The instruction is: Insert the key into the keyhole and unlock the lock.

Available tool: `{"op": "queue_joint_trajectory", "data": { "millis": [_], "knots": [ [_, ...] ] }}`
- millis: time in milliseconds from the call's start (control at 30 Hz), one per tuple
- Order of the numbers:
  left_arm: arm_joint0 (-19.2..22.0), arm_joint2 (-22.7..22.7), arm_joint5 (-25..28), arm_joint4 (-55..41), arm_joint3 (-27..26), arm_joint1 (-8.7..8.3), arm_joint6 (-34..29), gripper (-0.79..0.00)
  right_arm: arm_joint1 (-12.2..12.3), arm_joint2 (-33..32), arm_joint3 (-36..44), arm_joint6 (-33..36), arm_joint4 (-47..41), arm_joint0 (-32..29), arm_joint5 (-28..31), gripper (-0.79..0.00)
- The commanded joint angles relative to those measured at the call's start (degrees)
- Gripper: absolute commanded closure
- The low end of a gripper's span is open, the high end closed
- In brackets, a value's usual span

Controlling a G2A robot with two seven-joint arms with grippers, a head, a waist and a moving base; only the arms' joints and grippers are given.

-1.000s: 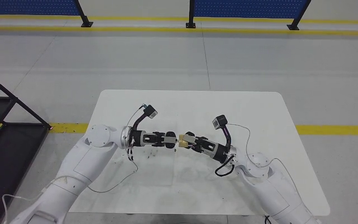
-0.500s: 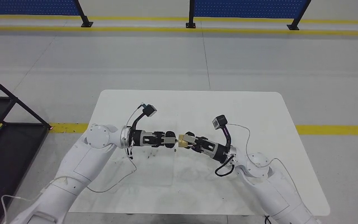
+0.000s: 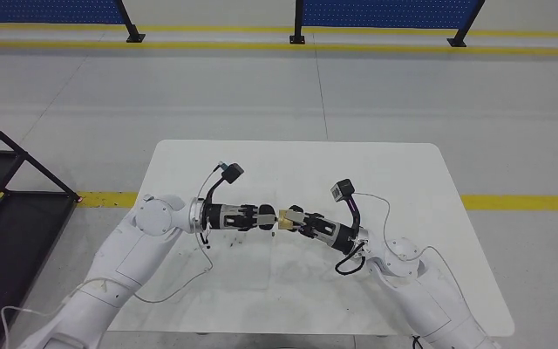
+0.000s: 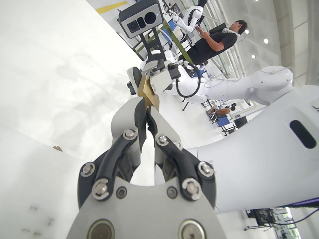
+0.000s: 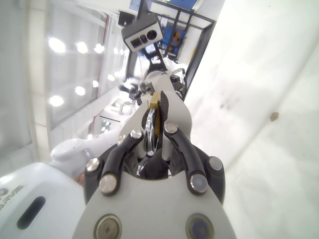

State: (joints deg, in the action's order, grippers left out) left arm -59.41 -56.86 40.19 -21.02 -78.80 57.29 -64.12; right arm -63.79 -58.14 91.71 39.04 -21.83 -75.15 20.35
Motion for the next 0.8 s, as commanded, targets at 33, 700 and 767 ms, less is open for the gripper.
{"op": "queue_joint_trajectory", "data": {
  "millis": [33,700,767],
  "knots": [
    [-0.03,0.1,1.54,2.51,-0.17,-0.25,1.57,0.0,0.0,0.0,0.0,0.0,0.0,0.0,0.0,0.0],
    [0.66,2.77,10.49,9.27,-1.67,-2.55,10.52,0.0,0.0,0.0,0.0,0.0,0.0,0.0,0.0,0.0],
    [0.56,2.76,11.48,10.64,-2.07,-2.81,11.51,0.0,0.0,0.0,0.0,0.0,0.0,0.0,0.0,0.0]
  ]
}}
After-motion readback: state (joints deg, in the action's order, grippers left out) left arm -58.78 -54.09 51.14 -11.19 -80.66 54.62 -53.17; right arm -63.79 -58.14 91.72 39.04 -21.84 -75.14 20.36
